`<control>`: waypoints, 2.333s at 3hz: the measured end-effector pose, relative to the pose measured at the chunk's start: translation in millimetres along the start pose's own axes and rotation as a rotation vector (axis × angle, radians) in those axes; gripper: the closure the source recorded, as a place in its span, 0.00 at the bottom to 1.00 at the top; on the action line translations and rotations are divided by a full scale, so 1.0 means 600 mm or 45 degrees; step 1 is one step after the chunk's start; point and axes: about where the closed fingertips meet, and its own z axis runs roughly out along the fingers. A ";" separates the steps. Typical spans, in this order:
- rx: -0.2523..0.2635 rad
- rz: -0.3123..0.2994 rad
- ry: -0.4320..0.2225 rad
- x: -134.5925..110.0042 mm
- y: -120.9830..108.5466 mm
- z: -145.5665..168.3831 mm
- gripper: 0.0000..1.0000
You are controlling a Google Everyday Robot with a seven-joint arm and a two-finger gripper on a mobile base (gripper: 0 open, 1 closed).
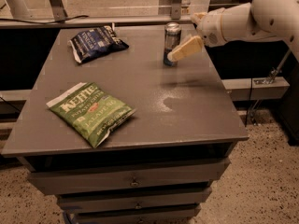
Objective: Move redbull can near green jalapeno chip bag
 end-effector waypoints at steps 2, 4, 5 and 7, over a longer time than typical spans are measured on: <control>-0.020 0.225 -0.190 0.027 -0.026 0.077 0.17; -0.073 0.417 -0.201 0.046 -0.015 0.075 0.64; -0.133 0.473 -0.227 0.020 0.008 0.053 0.87; -0.221 0.502 -0.274 -0.015 0.047 0.010 1.00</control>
Offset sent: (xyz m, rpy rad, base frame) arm 0.0540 0.0128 -0.0481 0.3290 0.1396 -0.0666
